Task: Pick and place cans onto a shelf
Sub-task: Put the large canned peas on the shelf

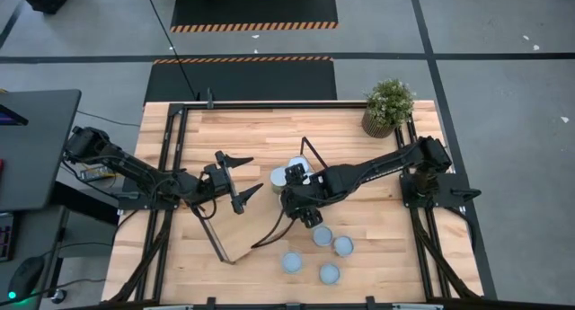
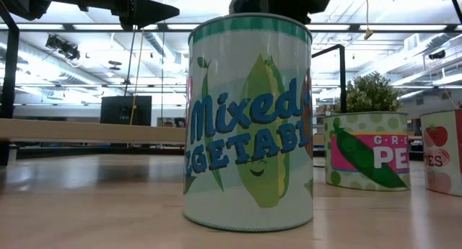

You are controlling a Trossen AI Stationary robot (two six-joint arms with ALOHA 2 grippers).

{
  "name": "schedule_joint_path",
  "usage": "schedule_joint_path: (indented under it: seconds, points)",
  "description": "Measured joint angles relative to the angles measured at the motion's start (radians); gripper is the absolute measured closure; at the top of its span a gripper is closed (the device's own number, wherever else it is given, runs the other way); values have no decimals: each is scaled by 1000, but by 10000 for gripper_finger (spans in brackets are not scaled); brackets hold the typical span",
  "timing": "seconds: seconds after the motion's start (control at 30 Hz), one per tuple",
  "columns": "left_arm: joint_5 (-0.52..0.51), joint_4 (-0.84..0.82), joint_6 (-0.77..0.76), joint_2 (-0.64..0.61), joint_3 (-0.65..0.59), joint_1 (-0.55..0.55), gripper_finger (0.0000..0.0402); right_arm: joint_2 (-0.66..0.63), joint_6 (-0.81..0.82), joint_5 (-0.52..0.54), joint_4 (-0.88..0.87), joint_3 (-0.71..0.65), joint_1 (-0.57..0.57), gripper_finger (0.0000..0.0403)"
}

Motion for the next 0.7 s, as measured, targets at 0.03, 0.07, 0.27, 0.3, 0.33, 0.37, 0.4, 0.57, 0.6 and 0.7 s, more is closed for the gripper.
schedule_joint_path:
  seconds: [0.03, 0.07, 0.27, 0.3, 0.33, 0.37, 0.4, 0.57, 0.6, 0.7]
  points:
    - [0, -1, 0, 0, 0, 0, 13, 0, 3, 2, -15, 11, 3, 21]
    - [0, 0, -1, 0, 0, 0, 13, 0, 6, 3, -20, 21, 8, 21]
    - [0, 0, -26, 0, 0, 0, 13, 4, -15, 5, 61, 44, 42, 21]
    - [0, 0, -26, 0, 0, 0, 13, 9, -20, 5, 93, 44, 44, 21]
    - [0, 0, -26, 0, 0, 0, 13, 13, -26, 7, 112, 44, 48, 21]
    - [0, 0, -26, 0, 0, 0, 13, 21, -31, 11, 118, 42, 49, 21]
    - [0, 0, -26, 0, 0, 0, 13, 34, -43, 20, 143, 42, 49, 21]
    - [0, -3, -26, 0, 0, 0, 13, 81, -102, 135, 181, 41, 53, 24]
    - [0, 0, -26, 0, 0, 0, 13, 88, -108, 151, 176, 42, 53, 24]
    - [0, -2, -26, 0, 1, 0, 13, 96, -109, 166, 175, 42, 50, 25]
